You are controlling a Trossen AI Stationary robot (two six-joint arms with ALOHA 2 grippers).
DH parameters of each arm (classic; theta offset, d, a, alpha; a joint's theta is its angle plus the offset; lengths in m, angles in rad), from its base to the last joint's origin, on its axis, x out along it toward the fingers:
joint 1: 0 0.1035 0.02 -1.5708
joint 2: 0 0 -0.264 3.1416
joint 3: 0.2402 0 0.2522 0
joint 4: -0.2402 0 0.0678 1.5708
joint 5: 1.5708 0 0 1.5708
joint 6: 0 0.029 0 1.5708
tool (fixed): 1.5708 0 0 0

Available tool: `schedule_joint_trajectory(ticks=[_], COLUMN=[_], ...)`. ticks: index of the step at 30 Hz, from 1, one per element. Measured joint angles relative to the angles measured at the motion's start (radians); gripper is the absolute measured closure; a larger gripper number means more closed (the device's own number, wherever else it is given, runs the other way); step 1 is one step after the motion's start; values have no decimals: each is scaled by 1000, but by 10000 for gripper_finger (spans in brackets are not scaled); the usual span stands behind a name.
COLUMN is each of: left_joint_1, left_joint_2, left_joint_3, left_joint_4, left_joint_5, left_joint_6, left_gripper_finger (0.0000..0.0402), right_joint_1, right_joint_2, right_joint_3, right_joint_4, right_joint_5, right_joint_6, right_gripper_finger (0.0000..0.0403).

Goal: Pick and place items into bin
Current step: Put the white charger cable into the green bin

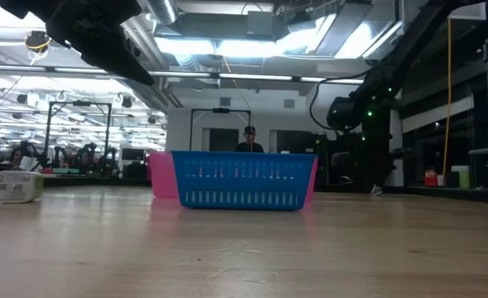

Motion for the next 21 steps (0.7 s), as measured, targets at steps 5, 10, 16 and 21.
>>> schedule_joint_trajectory(ticks=[5, 10, 16, 21], left_joint_1=[0, 0, 0, 0], left_joint_2=[0, 0, 0, 0], left_joint_3=[0, 0, 0, 0], left_joint_4=[0, 0, 1, 1], left_joint_5=[0, 0, 0, 0], left_joint_6=[0, -7, -11, -11], left_gripper_finger=[398, 398, 398, 398], right_joint_1=[43, 72, 118, 184], right_joint_2=[-1, -7, -80, -180], right_joint_3=[1, -1, -8, -7], right_joint_4=[-72, -88, -154, -220], right_joint_5=[14, 19, -20, -18], right_joint_6=[-30, -57, -79, -134], right_gripper_finger=[396, 395, 394, 394])
